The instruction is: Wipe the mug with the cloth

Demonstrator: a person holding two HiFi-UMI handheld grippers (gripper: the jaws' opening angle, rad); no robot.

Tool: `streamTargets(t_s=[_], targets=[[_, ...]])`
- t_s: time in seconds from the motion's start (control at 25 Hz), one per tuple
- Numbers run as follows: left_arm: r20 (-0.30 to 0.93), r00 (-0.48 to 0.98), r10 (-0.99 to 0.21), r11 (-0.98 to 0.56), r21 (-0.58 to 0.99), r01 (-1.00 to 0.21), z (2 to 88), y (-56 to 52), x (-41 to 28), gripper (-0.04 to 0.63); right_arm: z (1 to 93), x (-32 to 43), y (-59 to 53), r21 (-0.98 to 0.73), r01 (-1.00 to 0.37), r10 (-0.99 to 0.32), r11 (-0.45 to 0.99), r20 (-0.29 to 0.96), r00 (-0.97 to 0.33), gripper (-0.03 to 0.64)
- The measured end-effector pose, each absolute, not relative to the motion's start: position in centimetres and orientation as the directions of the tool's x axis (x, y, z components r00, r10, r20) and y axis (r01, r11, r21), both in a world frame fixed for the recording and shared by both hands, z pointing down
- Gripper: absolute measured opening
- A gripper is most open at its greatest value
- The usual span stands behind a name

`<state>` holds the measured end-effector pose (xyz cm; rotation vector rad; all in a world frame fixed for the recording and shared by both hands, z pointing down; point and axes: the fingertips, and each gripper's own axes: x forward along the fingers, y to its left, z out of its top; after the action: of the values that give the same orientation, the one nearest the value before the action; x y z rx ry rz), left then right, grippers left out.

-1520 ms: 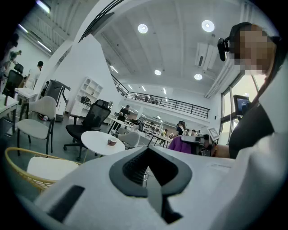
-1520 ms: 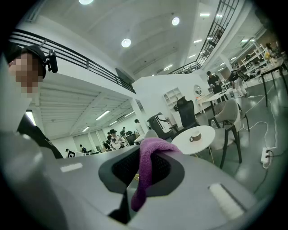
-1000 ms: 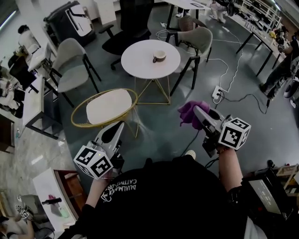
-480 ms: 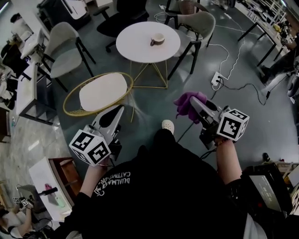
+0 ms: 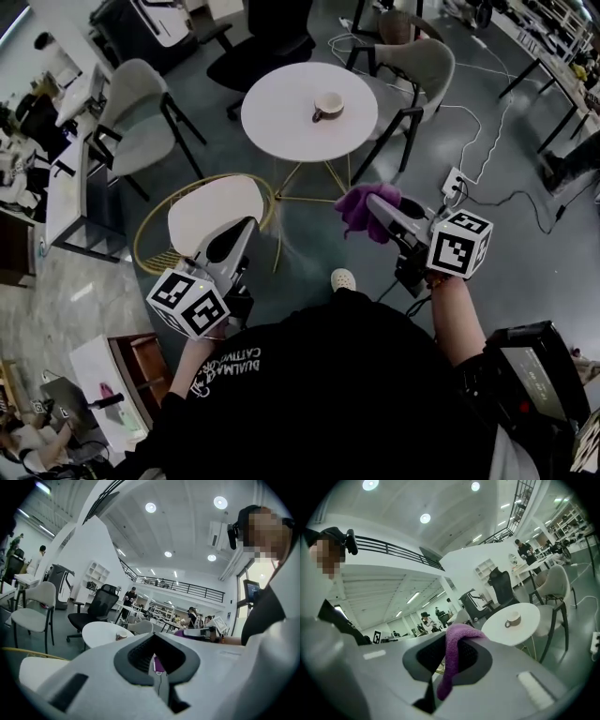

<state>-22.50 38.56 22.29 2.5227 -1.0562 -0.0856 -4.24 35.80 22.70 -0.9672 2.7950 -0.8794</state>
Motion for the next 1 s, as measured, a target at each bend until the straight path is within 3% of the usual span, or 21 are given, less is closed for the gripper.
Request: streamTargets(t_s=[0.28, 0.64, 1.0], targets=[[0.014, 0.638, -0.77, -0.584, 0.387, -0.714, 21.2, 27.8, -18.2, -0.002, 22.7, 0.8, 23.9, -0.521, -0.558, -0.558, 0.646, 0.176, -0.811, 0.032], [0.037, 0.624, -0.78, -0.575, 0.349, -0.74, 21.6, 20.0, -13.2, -0.001, 22.4, 4.5, 14.8, -0.525, -0.545, -0.543, 0.654, 0.176, -0.821, 0.032], [0.144, 0.585, -0.798, -0.51, 0.356, -0.783, 22.8, 17.0, -12.1, -0.001, 22.4, 3.9, 10.5, -0.584, -0.478, -0.497, 0.656, 0.143, -0.856, 0.032]])
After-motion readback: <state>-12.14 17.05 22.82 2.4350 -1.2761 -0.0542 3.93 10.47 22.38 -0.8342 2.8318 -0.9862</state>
